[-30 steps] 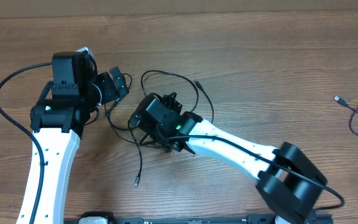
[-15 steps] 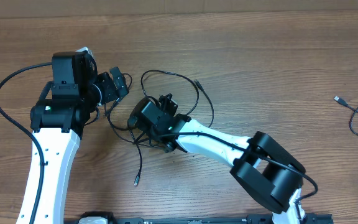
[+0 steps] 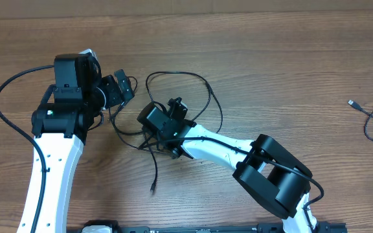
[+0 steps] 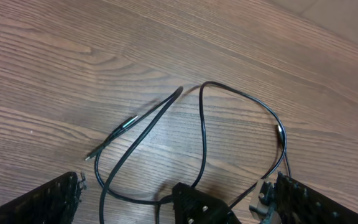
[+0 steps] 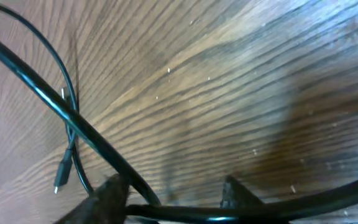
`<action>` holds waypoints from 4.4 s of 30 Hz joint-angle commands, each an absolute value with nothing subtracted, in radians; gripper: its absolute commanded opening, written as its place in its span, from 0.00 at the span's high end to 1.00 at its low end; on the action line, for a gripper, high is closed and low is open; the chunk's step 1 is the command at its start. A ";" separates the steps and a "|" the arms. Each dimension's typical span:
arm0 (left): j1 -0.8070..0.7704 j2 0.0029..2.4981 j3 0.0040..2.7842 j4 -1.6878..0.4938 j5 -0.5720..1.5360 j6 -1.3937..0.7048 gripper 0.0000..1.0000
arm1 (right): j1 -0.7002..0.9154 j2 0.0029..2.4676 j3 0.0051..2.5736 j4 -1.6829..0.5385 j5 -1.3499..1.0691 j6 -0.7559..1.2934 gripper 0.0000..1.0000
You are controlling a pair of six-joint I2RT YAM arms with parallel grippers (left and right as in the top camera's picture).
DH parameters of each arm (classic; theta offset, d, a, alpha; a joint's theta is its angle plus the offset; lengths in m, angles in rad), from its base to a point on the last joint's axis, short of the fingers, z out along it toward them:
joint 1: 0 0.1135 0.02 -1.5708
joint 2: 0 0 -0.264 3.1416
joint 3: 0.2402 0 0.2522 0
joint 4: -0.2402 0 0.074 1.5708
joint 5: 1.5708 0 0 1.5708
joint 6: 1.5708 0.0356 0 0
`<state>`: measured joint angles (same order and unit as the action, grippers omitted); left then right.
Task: Untangle cables
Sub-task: 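Grasp a black cable strand in the tangle with the right gripper, then lift the grasped cable and pull it up-right out of the tangle, then carry the cable to the far right and lay it down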
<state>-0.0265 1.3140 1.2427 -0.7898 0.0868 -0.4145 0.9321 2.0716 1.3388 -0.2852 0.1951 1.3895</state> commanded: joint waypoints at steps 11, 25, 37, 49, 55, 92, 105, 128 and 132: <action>-0.027 1.320 1.264 -0.789 0.097 -0.396 0.00 | 0.936 2.091 1.341 -0.278 0.247 1.387 0.62; -0.027 1.320 1.264 -0.789 0.097 -0.396 0.00 | 0.936 2.143 1.341 -0.259 0.246 1.387 0.76; -0.027 1.320 1.264 -0.789 0.097 -0.396 0.01 | 0.902 2.143 1.342 -0.317 0.314 1.379 0.96; -0.027 1.320 1.264 -0.789 0.097 -0.396 0.01 | 0.783 1.970 1.342 -0.434 0.314 1.238 0.96; -0.027 1.320 1.264 -0.789 0.097 -0.396 0.00 | 0.711 1.859 1.342 -0.459 0.318 1.105 0.96; -0.027 1.320 1.264 -0.789 0.097 -0.396 0.00 | 0.509 1.536 1.342 -0.285 0.418 1.129 0.96; -0.027 1.320 1.264 -0.789 0.097 -0.396 0.00 | 0.391 1.536 1.342 -0.285 0.640 1.014 0.96; -0.027 1.320 1.264 -0.789 0.097 -0.396 0.00 | -0.187 1.731 1.342 -0.103 0.499 0.837 0.96; -0.027 1.320 1.264 -0.789 0.097 -0.396 0.01 | -0.217 1.782 1.342 0.017 0.370 0.680 0.96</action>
<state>-0.0265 1.3140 1.2427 -0.7898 0.0868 -0.4145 -0.2001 1.7493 1.3388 -0.0475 0.5014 0.8581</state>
